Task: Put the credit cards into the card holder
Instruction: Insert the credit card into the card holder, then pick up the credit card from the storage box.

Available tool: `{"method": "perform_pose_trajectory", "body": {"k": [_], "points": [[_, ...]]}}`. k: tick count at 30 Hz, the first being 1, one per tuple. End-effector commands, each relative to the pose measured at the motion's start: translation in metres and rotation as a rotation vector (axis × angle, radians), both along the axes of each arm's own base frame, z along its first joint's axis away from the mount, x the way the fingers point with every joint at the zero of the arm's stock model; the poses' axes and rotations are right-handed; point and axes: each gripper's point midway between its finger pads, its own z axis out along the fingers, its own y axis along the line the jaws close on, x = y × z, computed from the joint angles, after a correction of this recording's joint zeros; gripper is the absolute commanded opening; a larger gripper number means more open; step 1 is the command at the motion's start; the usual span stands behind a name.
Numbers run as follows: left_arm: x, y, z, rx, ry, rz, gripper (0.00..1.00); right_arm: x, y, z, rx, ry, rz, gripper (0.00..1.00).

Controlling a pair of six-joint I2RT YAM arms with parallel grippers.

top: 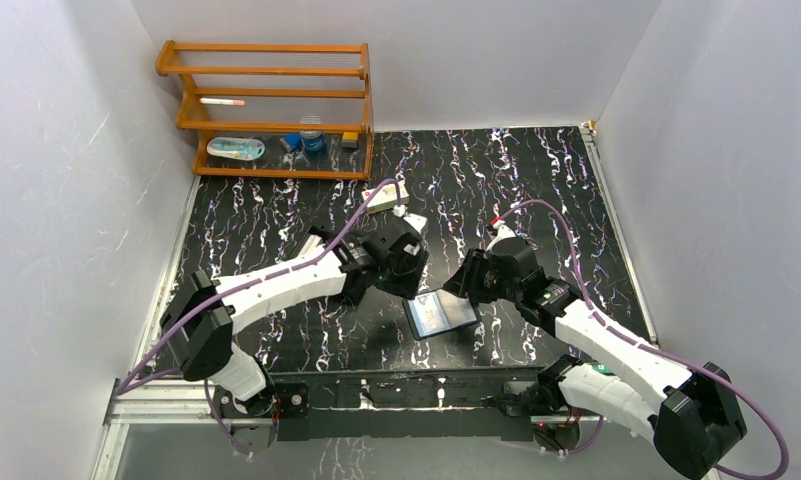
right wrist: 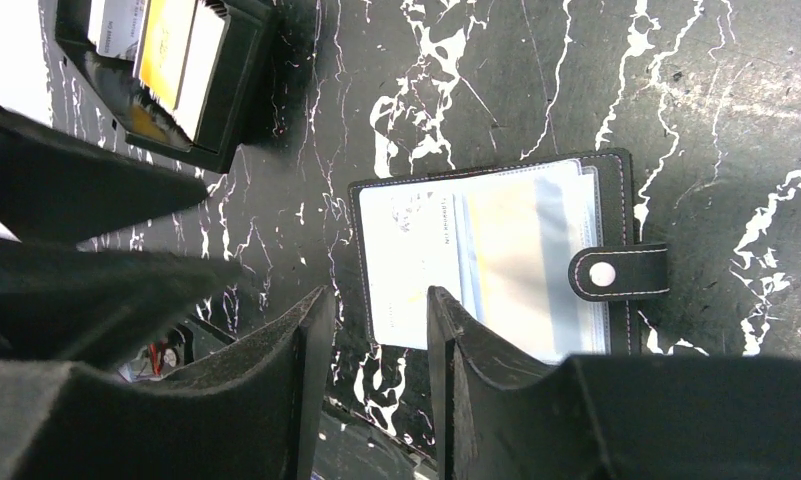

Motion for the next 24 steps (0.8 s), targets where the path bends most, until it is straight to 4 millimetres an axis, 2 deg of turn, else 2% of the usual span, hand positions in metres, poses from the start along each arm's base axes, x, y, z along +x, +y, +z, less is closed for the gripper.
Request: {"method": "perform_pose_trajectory", "body": {"k": [1, 6, 10, 15, 19, 24], "points": [[0.026, 0.049, 0.030, 0.136, -0.067, 0.039, 0.54, 0.004, 0.005, 0.025, 0.027, -0.059, 0.022, 0.48], [0.059, 0.102, 0.042, 0.251, -0.112, 0.076, 0.53, 0.003, 0.004, 0.038, 0.055, -0.099, 0.023, 0.49], [0.082, 0.142, 0.036, 0.379, -0.140, 0.104, 0.47, 0.002, 0.004, 0.048, 0.084, -0.128, 0.022, 0.48], [0.090, 0.147, 0.020, 0.335, -0.058, 0.114, 0.48, 0.001, 0.005, 0.048, 0.092, -0.132, 0.025, 0.48], [0.093, 0.145, 0.010, 0.282, 0.009, 0.108, 0.56, 0.001, 0.006, 0.049, 0.097, -0.133, 0.030, 0.48], [0.094, 0.146, -0.007, 0.223, 0.110, 0.094, 0.59, 0.001, 0.005, 0.052, 0.105, -0.141, 0.026, 0.47]]}}
